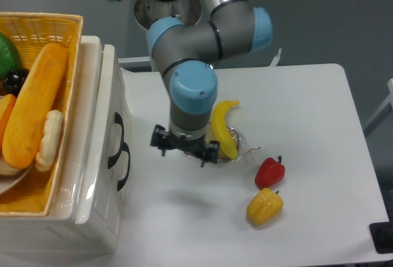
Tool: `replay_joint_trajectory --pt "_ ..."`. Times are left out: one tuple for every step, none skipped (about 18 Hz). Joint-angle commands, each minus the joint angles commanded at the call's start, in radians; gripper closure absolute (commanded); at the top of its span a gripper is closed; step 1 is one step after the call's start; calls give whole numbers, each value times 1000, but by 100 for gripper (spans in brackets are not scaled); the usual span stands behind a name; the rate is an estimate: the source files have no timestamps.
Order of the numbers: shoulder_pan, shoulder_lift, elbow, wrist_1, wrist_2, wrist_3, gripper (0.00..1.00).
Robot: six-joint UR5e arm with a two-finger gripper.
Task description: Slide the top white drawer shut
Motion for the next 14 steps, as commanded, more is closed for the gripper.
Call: replay_joint_trajectory --pt "18 2 3 0 2 47 0" --pt "38 5 3 0 12 97 0" --pt "60 15 2 0 38 137 0" --pt "80 18 -1 -3 70 164 0" --pt "94 21 -3 -3 98 175 0" --pt "103 22 -8 -3 121 178 0" --pt "115 22 -9 -3 139 178 0" --pt "130 23 -14 -5 149 178 0" --pt "144 25 -18 -6 153 180 0" --pt "155 26 -31 -6 155 180 0" --pt "167 32 -38 -6 155 189 0" --pt "190 40 -47 -8 155 212 0" --pt "206 49 -57 -8 156 241 0" --pt "212 55 -72 -8 156 270 0"
